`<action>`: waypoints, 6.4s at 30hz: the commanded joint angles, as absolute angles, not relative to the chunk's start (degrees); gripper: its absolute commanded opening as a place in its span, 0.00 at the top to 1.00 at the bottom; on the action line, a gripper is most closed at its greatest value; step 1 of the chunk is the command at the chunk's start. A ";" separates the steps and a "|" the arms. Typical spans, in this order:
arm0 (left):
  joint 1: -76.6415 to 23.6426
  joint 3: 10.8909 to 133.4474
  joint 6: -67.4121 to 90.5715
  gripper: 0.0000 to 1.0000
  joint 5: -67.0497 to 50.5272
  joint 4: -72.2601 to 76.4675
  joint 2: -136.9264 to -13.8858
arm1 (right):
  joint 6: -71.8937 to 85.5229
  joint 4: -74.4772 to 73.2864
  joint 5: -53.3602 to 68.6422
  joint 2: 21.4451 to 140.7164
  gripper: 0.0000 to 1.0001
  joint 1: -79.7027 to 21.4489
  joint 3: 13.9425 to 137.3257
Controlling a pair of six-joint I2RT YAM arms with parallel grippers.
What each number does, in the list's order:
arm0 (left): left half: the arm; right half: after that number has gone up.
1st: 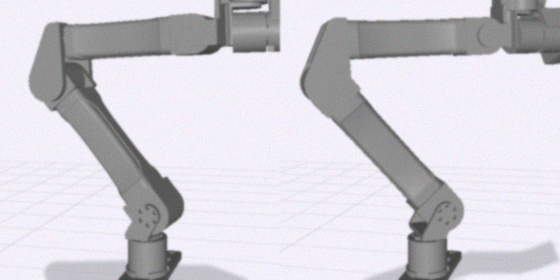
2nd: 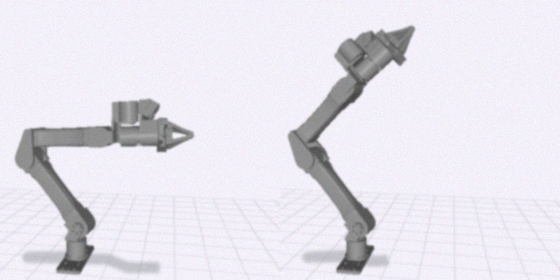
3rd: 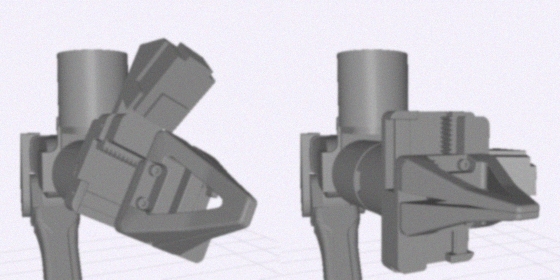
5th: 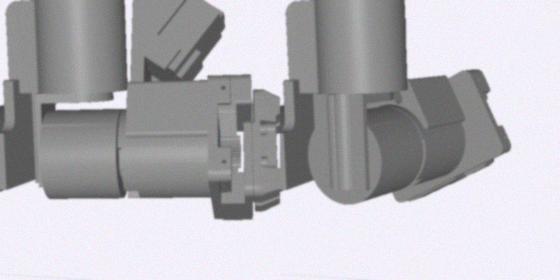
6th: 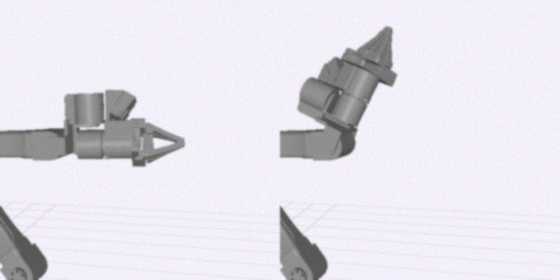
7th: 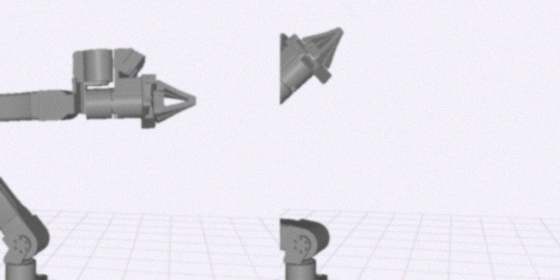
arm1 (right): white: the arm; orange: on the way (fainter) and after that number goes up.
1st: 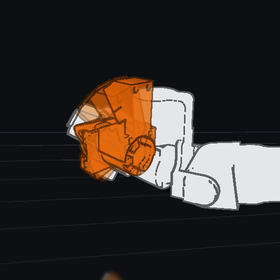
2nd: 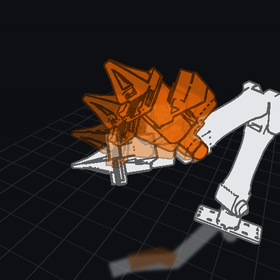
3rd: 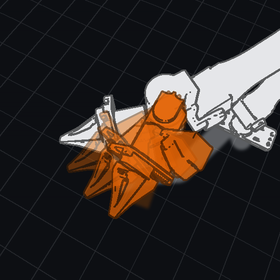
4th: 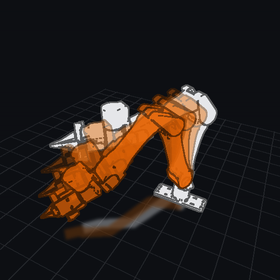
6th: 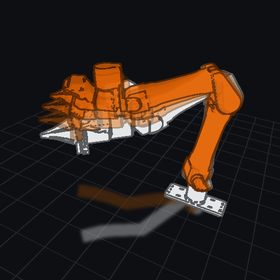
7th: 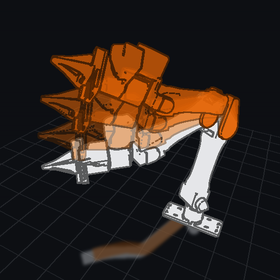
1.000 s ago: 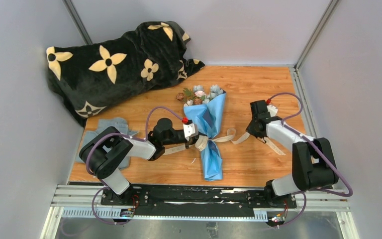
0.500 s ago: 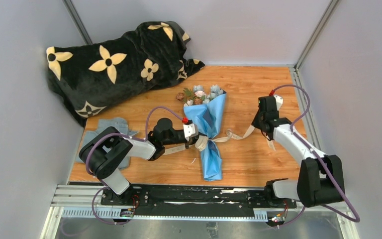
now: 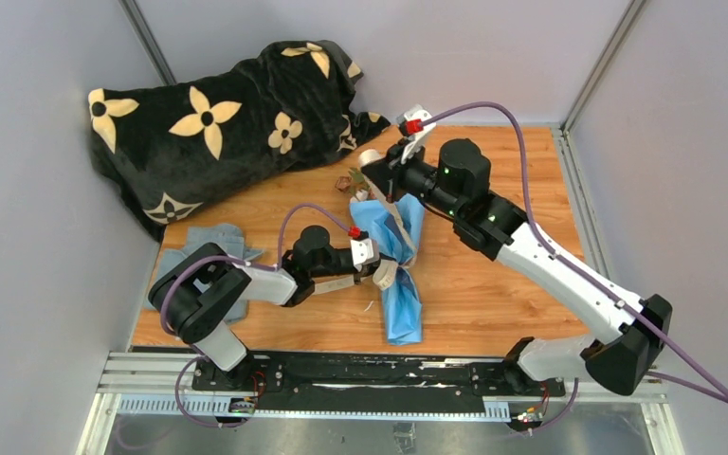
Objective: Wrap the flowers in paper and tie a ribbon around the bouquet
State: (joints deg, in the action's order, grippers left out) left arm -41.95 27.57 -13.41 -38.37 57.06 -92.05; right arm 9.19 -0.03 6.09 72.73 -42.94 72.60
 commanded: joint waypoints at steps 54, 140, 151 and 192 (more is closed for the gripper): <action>-42.71 24.65 -3.87 1.00 -29.29 55.37 -86.85 | -38.83 36.51 35.50 57.55 0.30 -47.88 20.23; -61.90 76.64 -33.96 1.00 -45.47 -37.05 -82.07 | -14.46 31.14 24.62 69.81 1.00 -38.55 35.50; -67.83 75.67 -19.38 0.91 -44.65 -13.98 -89.32 | -13.97 30.78 29.39 68.02 1.00 -33.79 33.93; -30.50 35.43 -16.13 0.39 -26.63 -1.39 -57.73 | -23.98 5.32 26.87 81.37 0.25 -47.19 49.50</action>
